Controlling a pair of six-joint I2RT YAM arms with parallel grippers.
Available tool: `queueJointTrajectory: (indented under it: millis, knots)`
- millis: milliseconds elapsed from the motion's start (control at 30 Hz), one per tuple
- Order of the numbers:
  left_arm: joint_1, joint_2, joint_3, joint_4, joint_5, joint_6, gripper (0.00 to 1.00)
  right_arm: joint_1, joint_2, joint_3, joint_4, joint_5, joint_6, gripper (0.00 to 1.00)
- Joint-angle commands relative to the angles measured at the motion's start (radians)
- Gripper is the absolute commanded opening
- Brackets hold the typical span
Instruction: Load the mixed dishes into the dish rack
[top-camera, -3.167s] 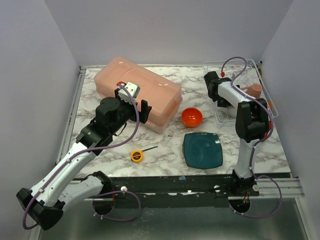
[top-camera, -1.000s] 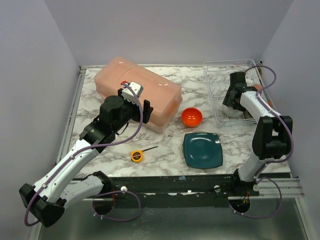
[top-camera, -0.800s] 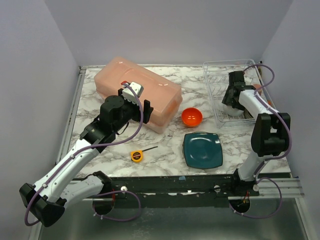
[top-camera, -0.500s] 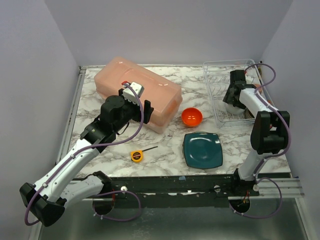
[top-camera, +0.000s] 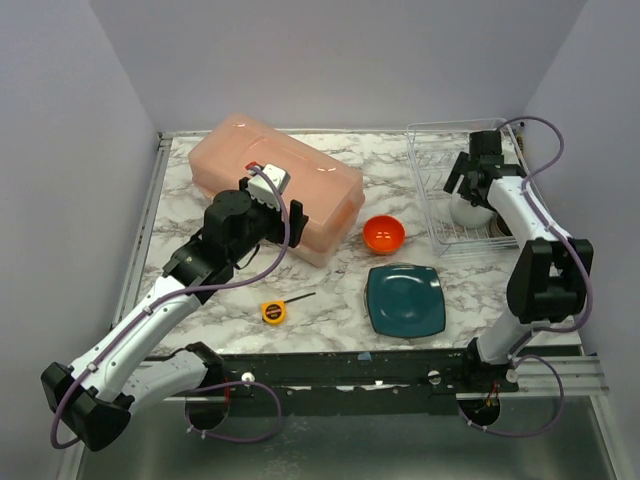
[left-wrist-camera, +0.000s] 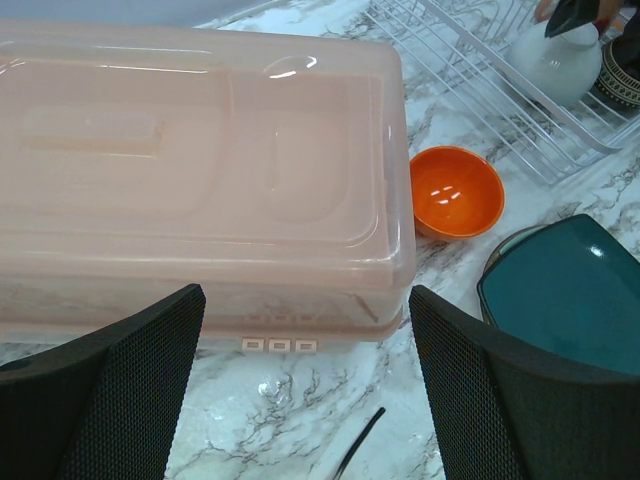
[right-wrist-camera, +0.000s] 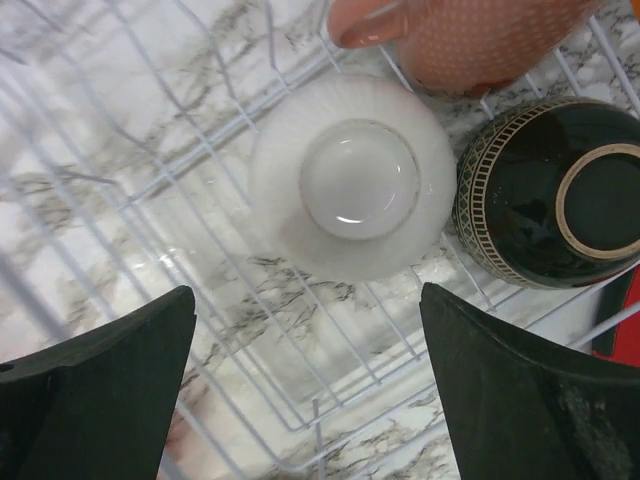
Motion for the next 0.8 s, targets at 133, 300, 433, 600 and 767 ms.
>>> queueJointTrajectory:
  millis: [133,300,433,600,767]
  knots:
    - [-0.003,0.029,0.011,0.000,0.020,-0.002,0.83,0.147,-0.313,-0.088,-0.007,-0.267,0.040,0.96]
    - [-0.011,0.047,0.011,-0.002,0.019,0.001,0.83,0.299,-0.433,-0.184,0.003,-0.344,0.106,0.96]
    - [-0.025,0.049,0.008,-0.003,0.004,0.009,0.83,0.364,-0.482,-0.273,0.054,-0.432,0.174,0.92]
    - [-0.045,0.035,-0.001,0.006,-0.015,0.025,0.83,0.489,-0.401,-0.289,0.004,-0.228,0.189,0.86]
    - [-0.057,0.028,-0.010,0.015,-0.039,0.040,0.83,0.533,-0.273,-0.237,-0.093,0.004,0.198,0.77]
